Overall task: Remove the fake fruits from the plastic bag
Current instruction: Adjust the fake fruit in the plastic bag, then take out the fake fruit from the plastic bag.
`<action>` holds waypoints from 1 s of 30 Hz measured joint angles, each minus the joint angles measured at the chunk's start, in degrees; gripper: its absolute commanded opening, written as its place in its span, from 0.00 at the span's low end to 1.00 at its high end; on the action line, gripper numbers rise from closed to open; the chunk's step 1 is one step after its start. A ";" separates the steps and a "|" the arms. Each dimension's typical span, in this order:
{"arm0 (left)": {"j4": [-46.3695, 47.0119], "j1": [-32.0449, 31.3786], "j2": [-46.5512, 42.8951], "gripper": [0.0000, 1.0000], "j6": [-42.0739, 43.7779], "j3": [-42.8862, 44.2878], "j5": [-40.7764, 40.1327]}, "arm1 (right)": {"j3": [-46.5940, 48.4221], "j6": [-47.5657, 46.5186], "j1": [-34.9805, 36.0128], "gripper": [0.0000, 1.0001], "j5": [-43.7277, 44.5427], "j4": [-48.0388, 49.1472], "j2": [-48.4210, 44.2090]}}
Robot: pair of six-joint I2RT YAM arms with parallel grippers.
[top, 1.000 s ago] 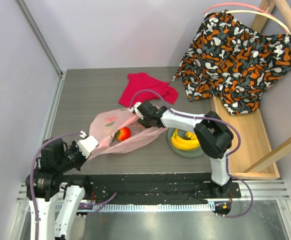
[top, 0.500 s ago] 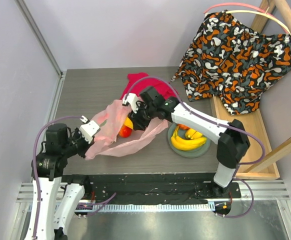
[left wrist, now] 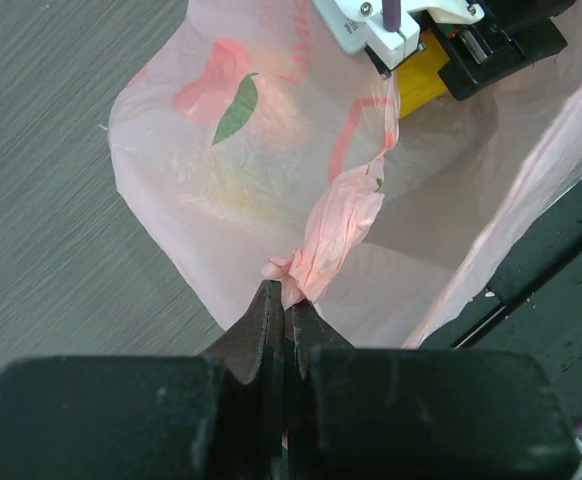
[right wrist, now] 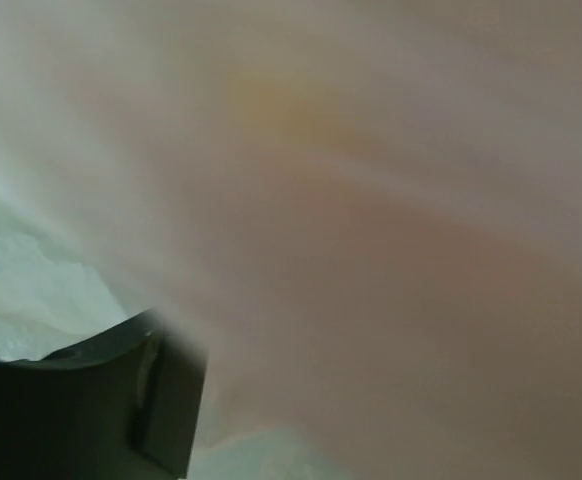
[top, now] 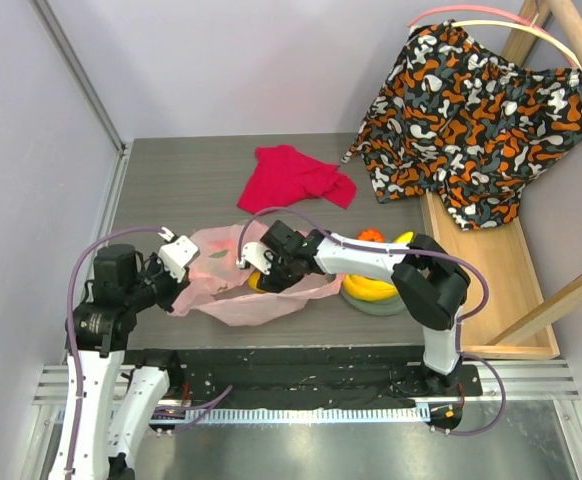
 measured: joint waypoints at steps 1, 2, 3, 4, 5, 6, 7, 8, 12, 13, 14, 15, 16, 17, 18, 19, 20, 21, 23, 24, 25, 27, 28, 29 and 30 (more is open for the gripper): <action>0.00 0.00 0.00 0.00 0.00 -0.11 0.00 | 0.00 -0.26 0.31 0.70 0.57 0.09 0.04; -0.02 0.00 0.00 0.00 0.00 -0.13 0.00 | 0.02 -0.35 0.44 0.70 1.01 0.26 -0.20; -0.02 0.00 0.00 0.00 -0.04 -0.13 0.00 | 0.07 -0.46 0.44 0.72 1.38 0.50 -0.63; -0.02 0.00 0.00 0.00 -0.09 -0.13 0.02 | 0.11 -0.48 0.42 0.72 1.60 0.63 -1.05; -0.02 0.00 0.02 0.00 -0.20 -0.13 0.02 | 0.15 -0.50 0.44 0.73 1.75 0.68 -1.62; -0.02 0.00 0.07 0.00 -0.26 -0.13 0.04 | 0.26 -0.52 0.50 0.73 1.77 0.63 -2.32; -0.02 0.00 0.13 0.00 -0.39 -0.13 0.02 | 0.46 -0.57 0.59 0.74 1.75 0.55 -3.06; -0.02 0.00 0.22 0.00 -0.48 -0.13 0.02 | 0.76 -0.81 0.61 0.75 1.68 0.39 -3.78; -0.07 0.00 0.87 0.00 -0.76 -0.07 0.02 | 2.56 -2.62 1.90 0.80 0.42 0.13 -5.81; -0.09 0.00 1.03 0.00 -0.79 -0.07 0.02 | 2.99 -3.30 2.40 0.80 0.15 0.11 -5.84; -0.09 0.00 1.25 0.00 -0.81 -0.07 0.02 | 3.26 -4.07 2.97 0.80 -0.09 0.24 -5.84; -0.09 0.00 1.46 0.00 -0.83 -0.04 0.02 | 3.32 -4.70 3.37 0.80 -0.55 0.22 -5.79; -0.11 0.00 1.70 0.00 -0.87 0.00 0.02 | 3.32 -5.35 3.63 0.80 -1.03 0.09 -5.79; -0.09 0.00 1.92 0.00 -0.90 0.07 0.02 | 3.32 -6.01 3.91 0.80 -1.84 0.02 -5.66; -0.11 0.00 2.14 0.00 -1.03 0.15 0.02 | 3.37 -6.64 4.13 0.80 -2.43 0.02 -5.40; -0.11 0.00 2.36 0.00 -1.07 0.24 0.02 | 3.76 -7.28 4.39 0.80 -2.93 0.02 -4.74; -0.09 0.00 2.47 0.00 -1.14 0.28 0.02 | 4.15 -7.63 4.50 0.79 -3.02 0.20 -3.91; -0.11 0.00 2.67 0.00 -1.27 0.39 0.02 | 4.72 -8.00 4.52 0.78 -3.06 0.39 -2.67; -0.13 0.00 2.97 0.00 -1.46 0.83 0.00 | 5.29 -8.55 4.50 0.77 -2.78 1.14 -0.13; -0.11 0.00 3.06 0.00 -1.57 1.07 0.00 | 5.31 -8.92 4.50 0.72 -2.56 1.64 1.22; -0.04 0.00 3.06 0.00 -1.68 1.25 0.02 | 5.31 -9.66 4.50 0.66 -2.03 2.14 2.54; -0.04 0.00 2.99 0.00 -2.08 1.29 0.02 | 5.31 -10.60 4.48 0.45 -1.42 2.08 4.52; -0.04 0.00 3.02 0.00 -2.36 1.29 0.02 | 5.31 -11.41 4.48 0.40 -1.03 1.92 5.25; -0.04 0.00 3.02 0.00 -2.54 1.29 0.02 | 5.31 -12.07 4.42 0.35 -0.79 1.88 5.44; -0.04 0.00 3.02 0.00 -2.58 1.29 0.02 | 5.42 -12.57 4.39 0.31 -0.59 1.73 5.22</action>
